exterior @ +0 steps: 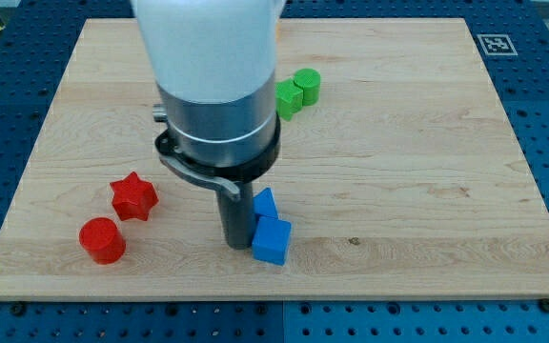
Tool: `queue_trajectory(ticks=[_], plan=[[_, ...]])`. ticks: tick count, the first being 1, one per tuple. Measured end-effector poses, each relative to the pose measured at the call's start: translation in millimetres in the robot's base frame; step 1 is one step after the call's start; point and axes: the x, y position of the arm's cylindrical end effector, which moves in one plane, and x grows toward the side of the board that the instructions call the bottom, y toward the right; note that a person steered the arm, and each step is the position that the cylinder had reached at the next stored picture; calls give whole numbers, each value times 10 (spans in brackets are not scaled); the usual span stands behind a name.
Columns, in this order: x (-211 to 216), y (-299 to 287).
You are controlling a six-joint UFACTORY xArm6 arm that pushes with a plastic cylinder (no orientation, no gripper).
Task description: Push the red circle into the red star
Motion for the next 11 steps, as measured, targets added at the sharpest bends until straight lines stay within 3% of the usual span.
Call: queue_trajectory(ticks=[3, 9, 11], plan=[[66, -788], [478, -940], [411, -1684]])
